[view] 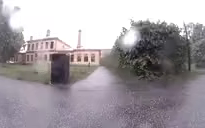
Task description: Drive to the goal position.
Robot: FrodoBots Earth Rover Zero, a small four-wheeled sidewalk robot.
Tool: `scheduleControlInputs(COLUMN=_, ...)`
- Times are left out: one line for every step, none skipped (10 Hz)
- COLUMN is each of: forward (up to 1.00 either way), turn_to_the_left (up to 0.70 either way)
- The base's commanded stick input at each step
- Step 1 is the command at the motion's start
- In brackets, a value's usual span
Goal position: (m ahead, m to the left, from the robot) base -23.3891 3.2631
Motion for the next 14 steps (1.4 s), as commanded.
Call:
scheduleControlInputs(forward=0.0, turn_to_the_left=-0.45)
scheduleControlInputs(forward=0.0, turn_to_the_left=-0.45)
scheduleControlInputs(forward=0.0, turn_to_the_left=-0.45)
scheduleControlInputs(forward=0.0, turn_to_the_left=-0.45)
scheduleControlInputs(forward=0.0, turn_to_the_left=-0.45)
scheduleControlInputs(forward=0.0, turn_to_the_left=-0.45)
scheduleControlInputs(forward=0.0, turn_to_the_left=-0.45)
scheduleControlInputs(forward=0.0, turn_to_the_left=-0.45)
scheduleControlInputs(forward=0.0, turn_to_the_left=-0.45)
scheduleControlInputs(forward=0.0, turn_to_the_left=-0.45)
scheduleControlInputs(forward=0.0, turn_to_the_left=-0.45)
scheduleControlInputs(forward=0.0, turn_to_the_left=-0.45)
scheduleControlInputs(forward=0.0, turn_to_the_left=-0.45)
scheduleControlInputs(forward=0.0, turn_to_the_left=-0.45)
